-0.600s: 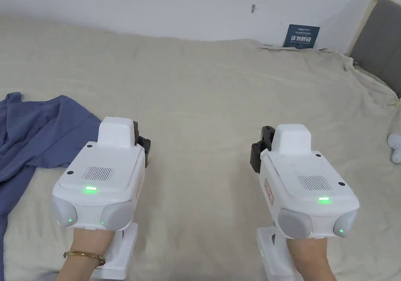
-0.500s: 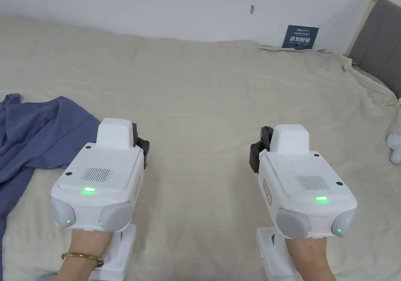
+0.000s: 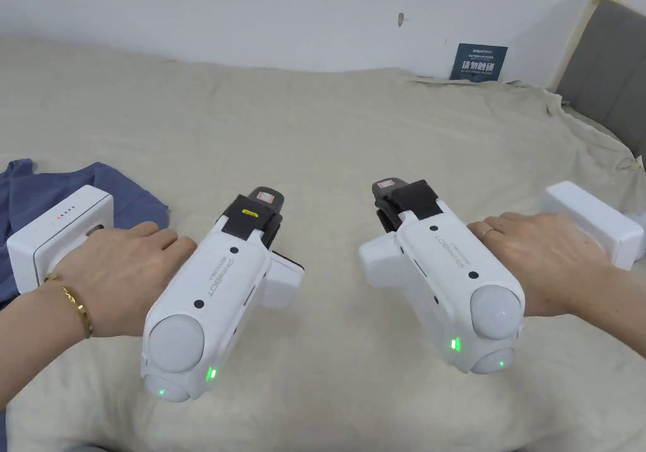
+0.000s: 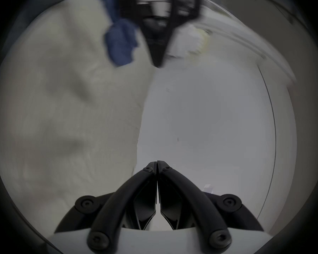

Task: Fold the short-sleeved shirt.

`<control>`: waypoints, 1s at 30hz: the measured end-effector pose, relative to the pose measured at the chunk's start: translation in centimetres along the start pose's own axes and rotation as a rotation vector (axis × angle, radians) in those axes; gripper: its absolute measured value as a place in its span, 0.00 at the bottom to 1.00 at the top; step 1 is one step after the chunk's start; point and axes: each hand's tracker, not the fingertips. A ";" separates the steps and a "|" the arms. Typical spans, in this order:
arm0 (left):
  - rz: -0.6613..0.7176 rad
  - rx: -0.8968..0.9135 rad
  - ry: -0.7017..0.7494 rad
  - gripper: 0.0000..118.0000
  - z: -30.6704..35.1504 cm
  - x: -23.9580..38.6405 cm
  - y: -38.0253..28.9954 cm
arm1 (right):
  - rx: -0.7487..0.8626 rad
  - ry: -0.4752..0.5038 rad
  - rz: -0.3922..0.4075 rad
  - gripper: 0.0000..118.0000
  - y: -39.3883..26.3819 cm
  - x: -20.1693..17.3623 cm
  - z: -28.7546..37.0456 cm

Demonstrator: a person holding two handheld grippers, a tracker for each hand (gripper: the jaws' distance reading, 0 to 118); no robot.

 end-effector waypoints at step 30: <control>1.809 -0.417 0.146 0.00 0.0 -2.2 -4.2 | -0.324 -0.120 -1.871 0.00 -1.6 0.6 2.2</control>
